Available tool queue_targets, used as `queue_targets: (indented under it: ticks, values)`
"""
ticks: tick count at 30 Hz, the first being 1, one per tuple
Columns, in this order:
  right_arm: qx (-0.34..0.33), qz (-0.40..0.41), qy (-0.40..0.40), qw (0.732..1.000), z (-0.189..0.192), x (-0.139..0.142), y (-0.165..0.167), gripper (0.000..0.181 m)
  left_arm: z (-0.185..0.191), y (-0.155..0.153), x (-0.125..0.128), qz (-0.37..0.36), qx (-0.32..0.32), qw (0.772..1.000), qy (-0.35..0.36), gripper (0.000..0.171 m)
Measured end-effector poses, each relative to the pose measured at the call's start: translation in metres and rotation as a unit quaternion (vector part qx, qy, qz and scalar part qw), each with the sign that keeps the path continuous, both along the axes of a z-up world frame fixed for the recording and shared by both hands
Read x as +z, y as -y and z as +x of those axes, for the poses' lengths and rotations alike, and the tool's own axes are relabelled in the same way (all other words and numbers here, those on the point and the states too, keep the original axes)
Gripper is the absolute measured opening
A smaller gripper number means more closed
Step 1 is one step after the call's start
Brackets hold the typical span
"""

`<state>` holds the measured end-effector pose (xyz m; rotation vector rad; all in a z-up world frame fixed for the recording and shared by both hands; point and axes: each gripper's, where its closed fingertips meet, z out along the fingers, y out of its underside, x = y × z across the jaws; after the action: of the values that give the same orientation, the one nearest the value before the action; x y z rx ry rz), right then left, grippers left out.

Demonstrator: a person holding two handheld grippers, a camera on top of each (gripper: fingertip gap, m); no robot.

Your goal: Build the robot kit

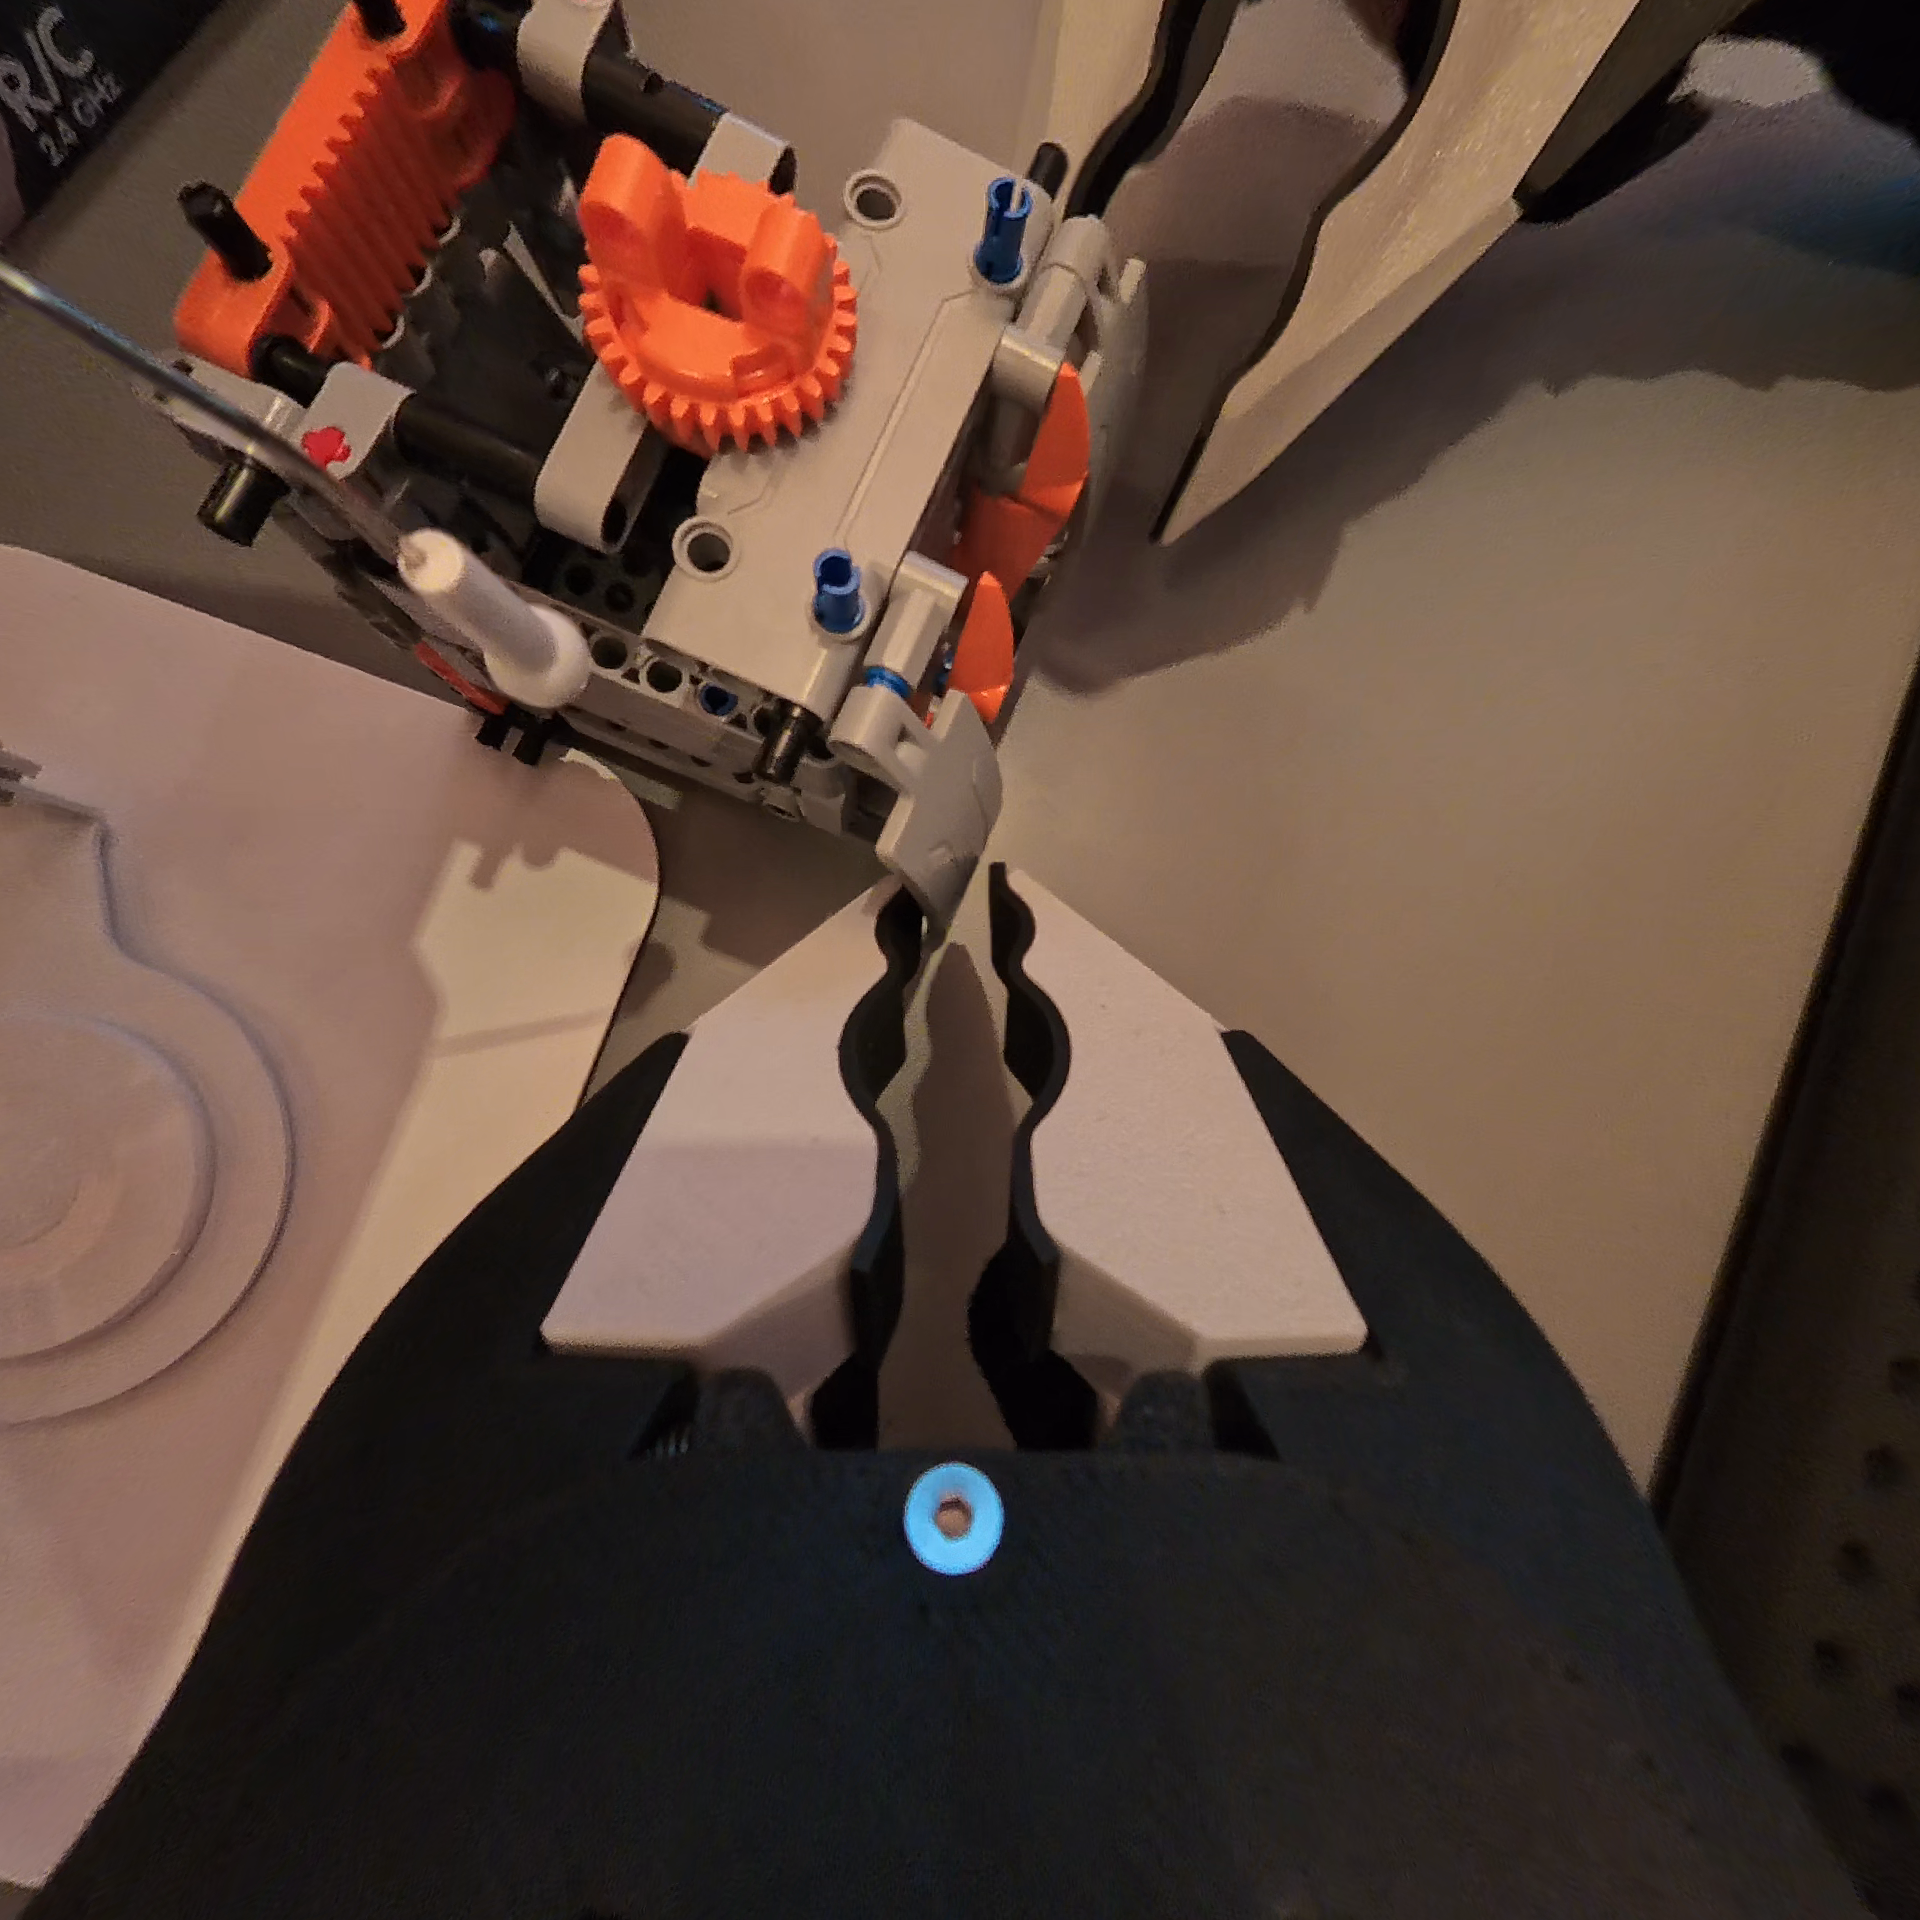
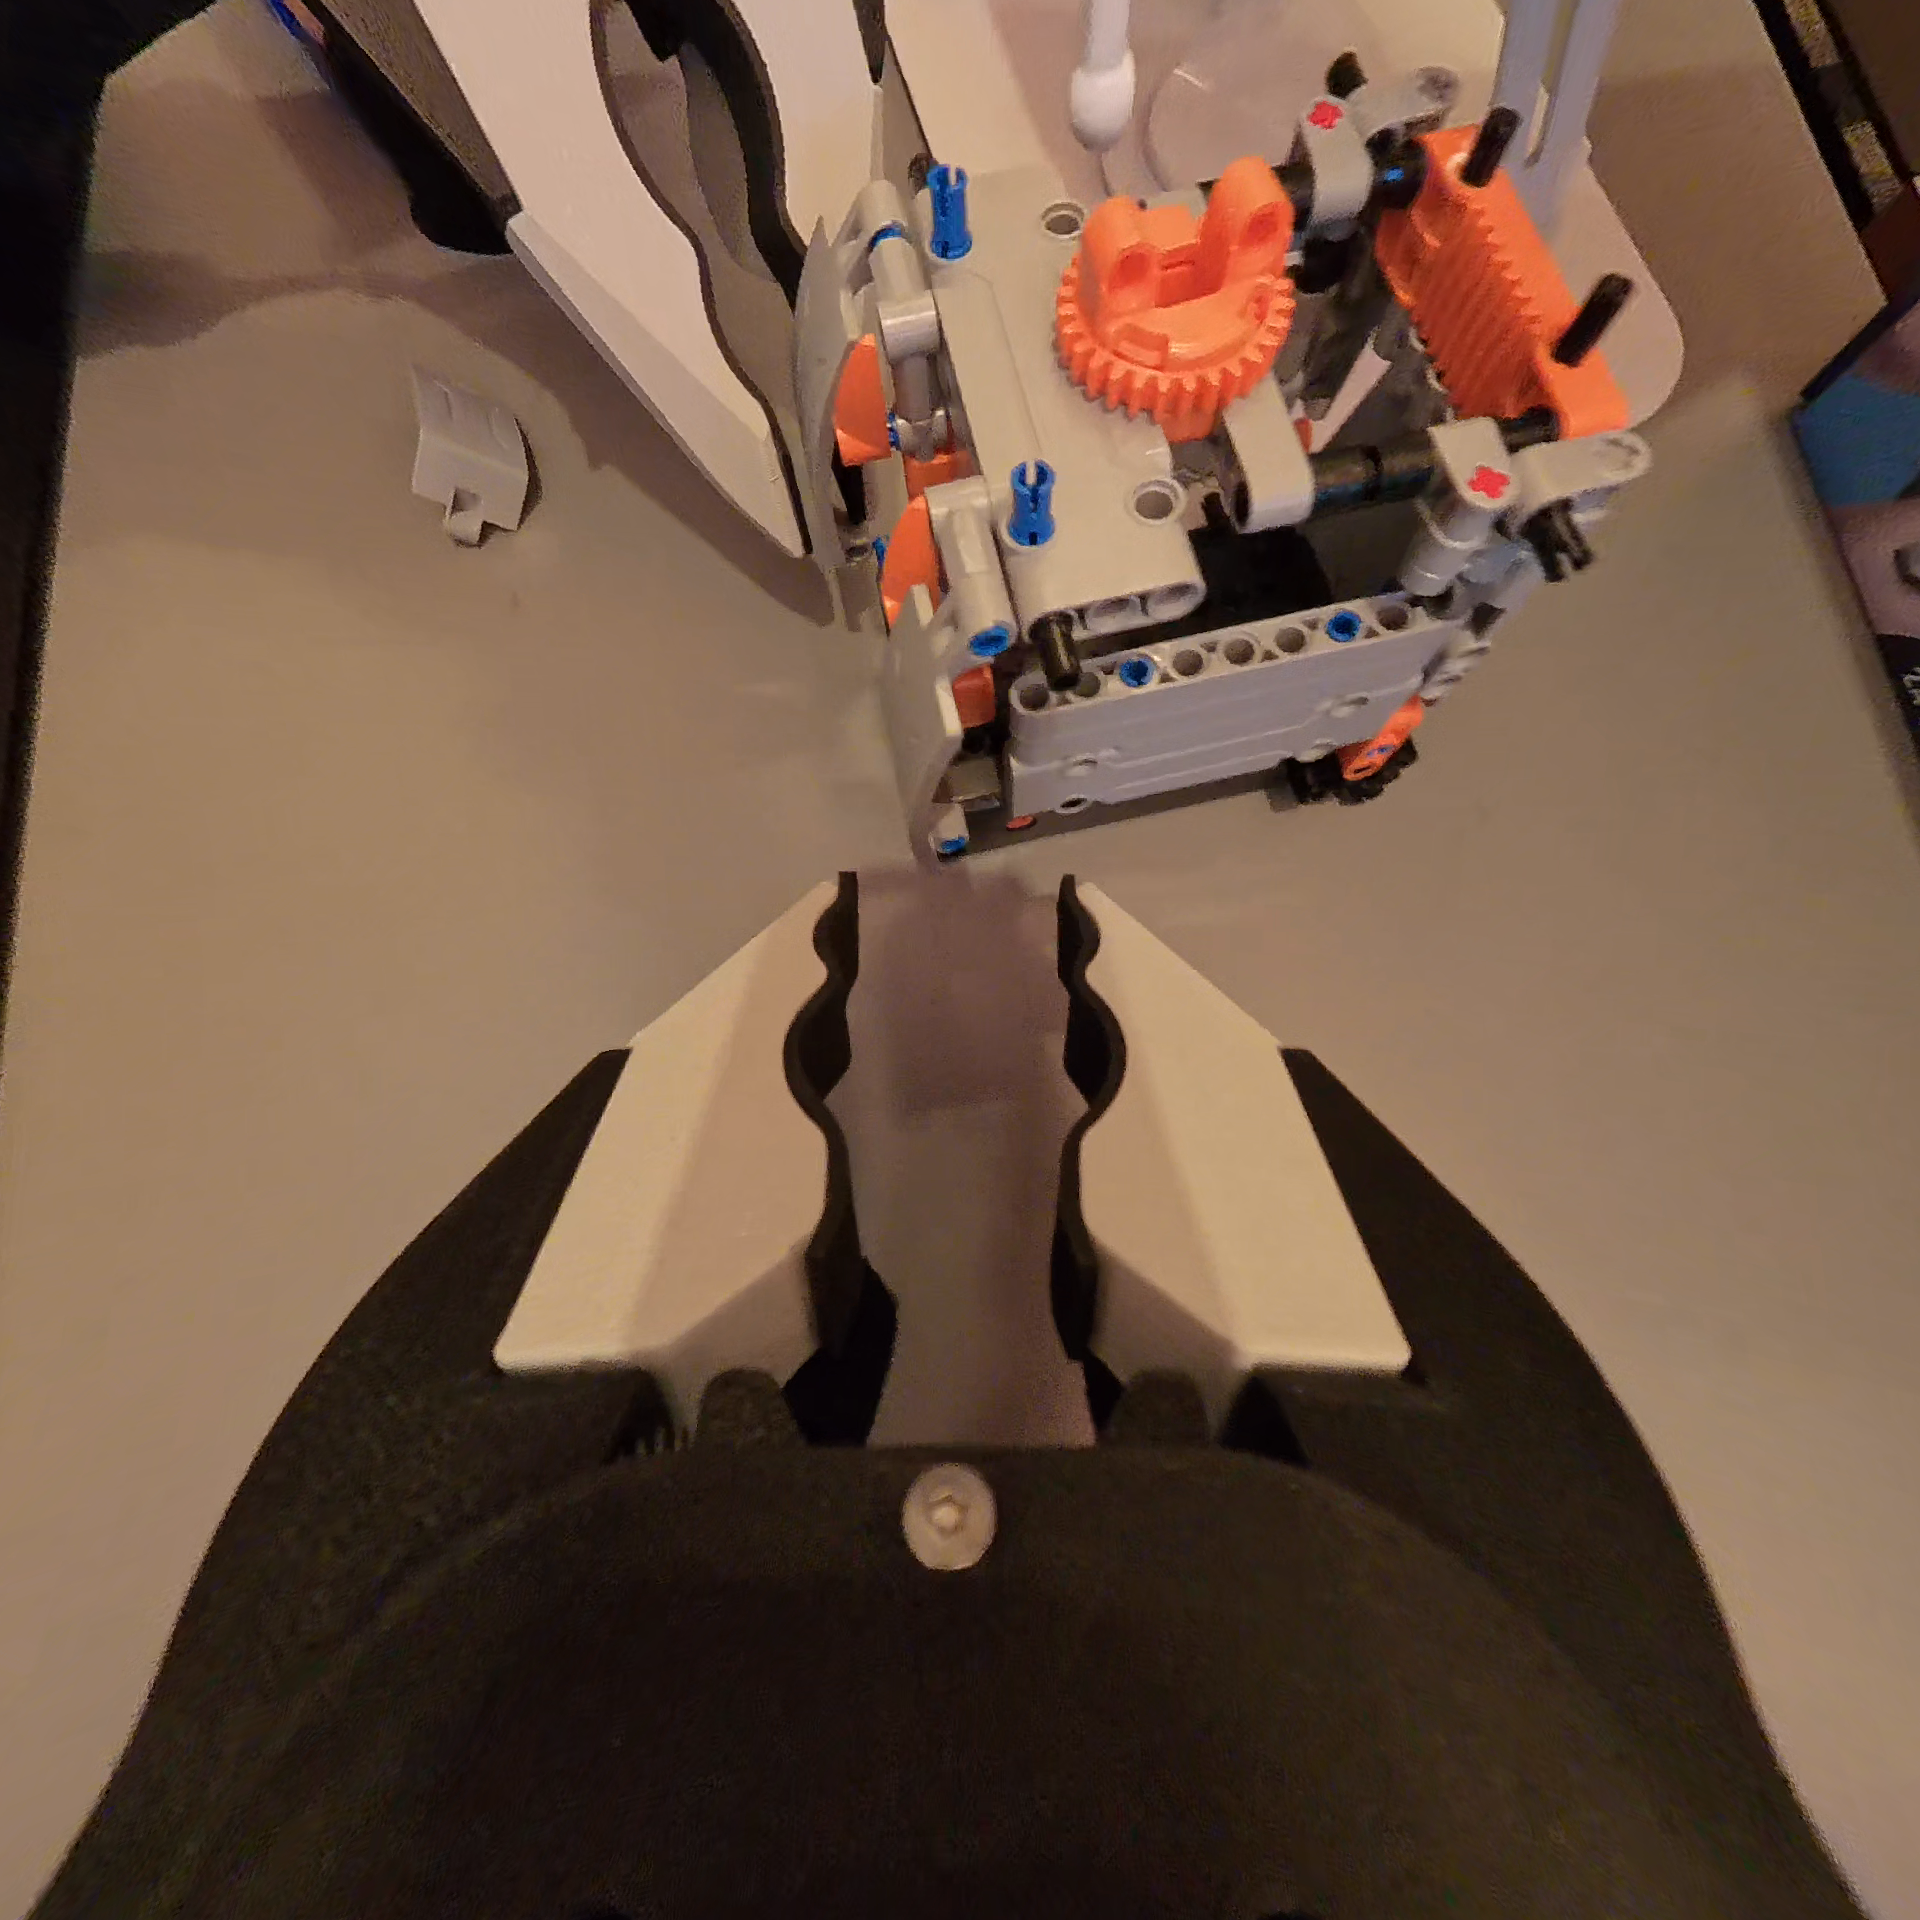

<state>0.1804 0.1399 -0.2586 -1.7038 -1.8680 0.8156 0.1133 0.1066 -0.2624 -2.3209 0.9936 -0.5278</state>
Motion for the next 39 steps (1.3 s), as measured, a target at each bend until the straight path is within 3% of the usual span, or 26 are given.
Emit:
queue_targets:
  ticks: [5,11,21,32,39]
  values:
    - [-0.023,0.02,-0.031,0.999,-0.019,-0.003,0.001,0.04,-0.01,-0.001,-0.013,-0.008,0.012,1.0,-0.027,0.017]
    - [-0.048,0.032,-0.039,0.998,-0.023,-0.005,-0.007,0.025,-0.013,-0.007,-0.013,0.014,0.018,0.999,-0.042,0.004]
    - [-0.045,0.046,-0.035,0.997,-0.024,-0.009,-0.007,0.01,-0.022,-0.016,-0.011,0.041,0.037,0.997,-0.057,0.003]
    - [-0.05,0.045,-0.032,0.997,-0.026,-0.012,-0.008,0.008,-0.033,-0.024,-0.011,0.066,0.062,0.992,-0.089,0.002]
    - [-0.049,0.035,-0.04,0.997,-0.028,-0.013,-0.008,0.008,-0.026,-0.026,-0.013,0.063,0.059,0.994,-0.068,0.002]
